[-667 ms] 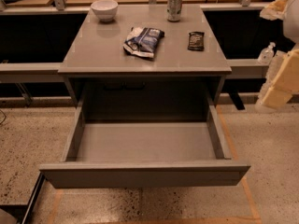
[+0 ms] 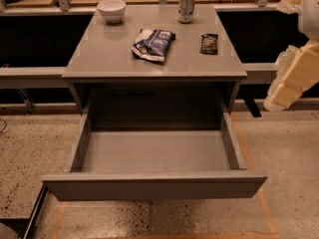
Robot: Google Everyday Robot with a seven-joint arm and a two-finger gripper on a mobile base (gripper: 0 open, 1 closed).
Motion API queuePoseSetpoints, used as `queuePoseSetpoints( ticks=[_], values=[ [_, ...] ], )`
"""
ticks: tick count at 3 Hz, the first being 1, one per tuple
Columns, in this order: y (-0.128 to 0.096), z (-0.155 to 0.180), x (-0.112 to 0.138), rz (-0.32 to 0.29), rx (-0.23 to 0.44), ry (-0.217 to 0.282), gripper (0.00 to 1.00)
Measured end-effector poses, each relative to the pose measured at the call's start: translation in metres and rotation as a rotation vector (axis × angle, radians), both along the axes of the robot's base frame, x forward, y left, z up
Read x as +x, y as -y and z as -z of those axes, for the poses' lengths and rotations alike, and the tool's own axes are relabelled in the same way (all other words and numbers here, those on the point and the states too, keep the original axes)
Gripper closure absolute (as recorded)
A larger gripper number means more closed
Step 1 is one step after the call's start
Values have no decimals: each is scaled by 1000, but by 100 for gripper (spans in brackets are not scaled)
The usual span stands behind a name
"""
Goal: Place rxbar chocolate into top drawer
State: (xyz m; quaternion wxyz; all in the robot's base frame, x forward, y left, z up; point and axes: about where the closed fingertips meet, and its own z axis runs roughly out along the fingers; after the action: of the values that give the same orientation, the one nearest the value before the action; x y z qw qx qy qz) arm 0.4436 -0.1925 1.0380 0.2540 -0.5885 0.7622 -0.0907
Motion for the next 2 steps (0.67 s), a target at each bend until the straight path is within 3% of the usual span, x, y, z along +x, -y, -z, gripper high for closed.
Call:
queuePoseSetpoints(
  ticks=[1,2],
  values=[
    [0,-13,35,39,51,63,0],
    [-1,-17,37,41,57,73,0]
  ],
)
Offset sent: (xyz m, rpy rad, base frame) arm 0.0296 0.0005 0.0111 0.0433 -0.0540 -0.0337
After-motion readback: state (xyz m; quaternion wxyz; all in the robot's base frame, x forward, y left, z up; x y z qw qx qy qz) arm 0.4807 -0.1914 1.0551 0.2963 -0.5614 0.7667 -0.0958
